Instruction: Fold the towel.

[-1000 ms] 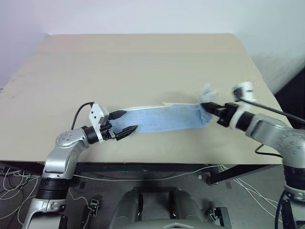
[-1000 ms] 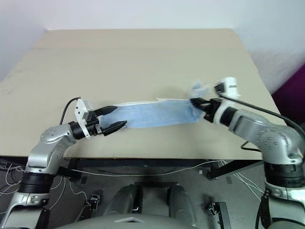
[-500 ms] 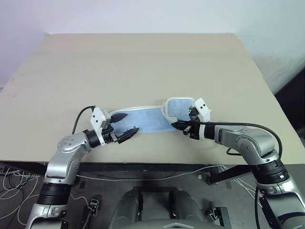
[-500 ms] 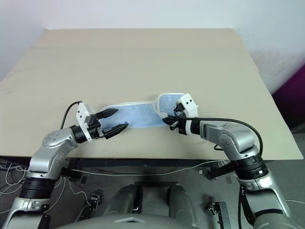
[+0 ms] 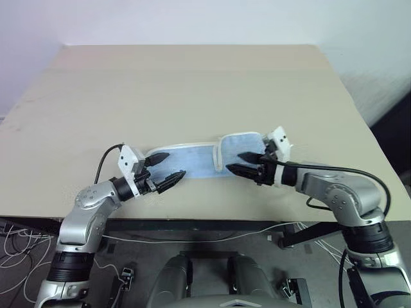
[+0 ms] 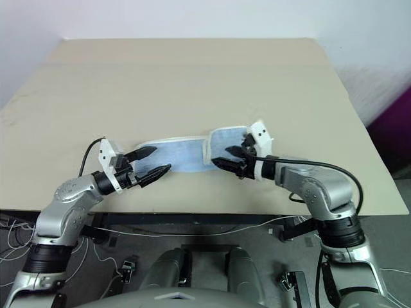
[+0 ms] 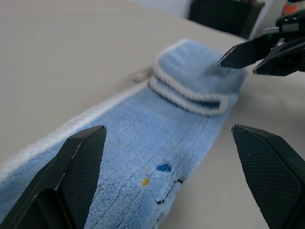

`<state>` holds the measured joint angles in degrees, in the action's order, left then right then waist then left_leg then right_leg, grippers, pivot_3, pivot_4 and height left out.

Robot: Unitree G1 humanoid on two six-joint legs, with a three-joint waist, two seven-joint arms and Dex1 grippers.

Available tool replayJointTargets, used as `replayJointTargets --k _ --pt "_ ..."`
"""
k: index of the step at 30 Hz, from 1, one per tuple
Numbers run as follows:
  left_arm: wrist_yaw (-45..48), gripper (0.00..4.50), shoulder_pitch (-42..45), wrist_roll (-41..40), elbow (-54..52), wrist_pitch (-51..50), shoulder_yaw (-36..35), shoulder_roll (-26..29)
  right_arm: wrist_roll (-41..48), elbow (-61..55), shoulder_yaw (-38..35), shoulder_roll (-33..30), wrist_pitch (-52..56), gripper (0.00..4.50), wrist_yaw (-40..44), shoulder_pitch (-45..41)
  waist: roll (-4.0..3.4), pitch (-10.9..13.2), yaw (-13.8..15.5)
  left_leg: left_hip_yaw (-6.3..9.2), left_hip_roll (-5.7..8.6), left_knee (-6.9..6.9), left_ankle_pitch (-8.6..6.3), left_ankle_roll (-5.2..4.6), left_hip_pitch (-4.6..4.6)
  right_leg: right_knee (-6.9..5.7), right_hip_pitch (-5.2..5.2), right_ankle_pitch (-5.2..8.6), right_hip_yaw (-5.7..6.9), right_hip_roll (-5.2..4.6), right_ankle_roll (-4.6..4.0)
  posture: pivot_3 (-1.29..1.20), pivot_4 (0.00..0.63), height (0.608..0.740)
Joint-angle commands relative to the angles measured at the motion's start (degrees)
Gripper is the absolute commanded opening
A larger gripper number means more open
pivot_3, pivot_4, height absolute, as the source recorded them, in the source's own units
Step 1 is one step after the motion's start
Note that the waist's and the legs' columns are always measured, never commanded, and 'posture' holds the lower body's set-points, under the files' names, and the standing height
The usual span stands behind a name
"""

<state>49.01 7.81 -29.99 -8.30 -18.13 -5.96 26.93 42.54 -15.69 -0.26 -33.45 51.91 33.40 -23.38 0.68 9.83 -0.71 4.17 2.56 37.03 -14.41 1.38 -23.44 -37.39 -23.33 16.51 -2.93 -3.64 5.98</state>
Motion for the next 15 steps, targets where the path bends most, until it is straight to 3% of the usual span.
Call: replayJointTargets --k 1,11,15 --pt "-3.0 4.41 -2.3 -6.5 -5.8 -2.9 -4.2 -1.7 -1.1 1.0 -4.0 0.7 -5.0 3.14 0.9 -2.4 0.00 0.0 -0.1 0.00 0.00 0.00 0.00 0.00 0.00 0.00 0.01 0.00 0.00 0.00 0.00 0.00 0.150 0.740" --pt "-18.1 4.41 -8.8 -22.5 -13.3 -13.9 -11.7 -9.2 -17.5 23.0 5.0 7.9 -25.2 0.02 6.8 -7.3 0.00 0.0 -0.1 0.00 0.00 0.02 0.00 0.00 0.02 -0.01 0.02 0.00 0.03 0.03 0.00 0.00 0.150 0.740" --pt "-23.1 4.41 -12.9 -23.8 -16.3 -15.4 -11.4 -11.1 -24.2 32.8 8.5 10.0 -33.2 0.02 8.9 -7.4 0.01 0.0 -0.1 0.00 0.03 0.02 0.00 0.01 0.03 -0.01 0.03 -0.01 0.03 0.03 0.00 0.00 0.150 0.740"
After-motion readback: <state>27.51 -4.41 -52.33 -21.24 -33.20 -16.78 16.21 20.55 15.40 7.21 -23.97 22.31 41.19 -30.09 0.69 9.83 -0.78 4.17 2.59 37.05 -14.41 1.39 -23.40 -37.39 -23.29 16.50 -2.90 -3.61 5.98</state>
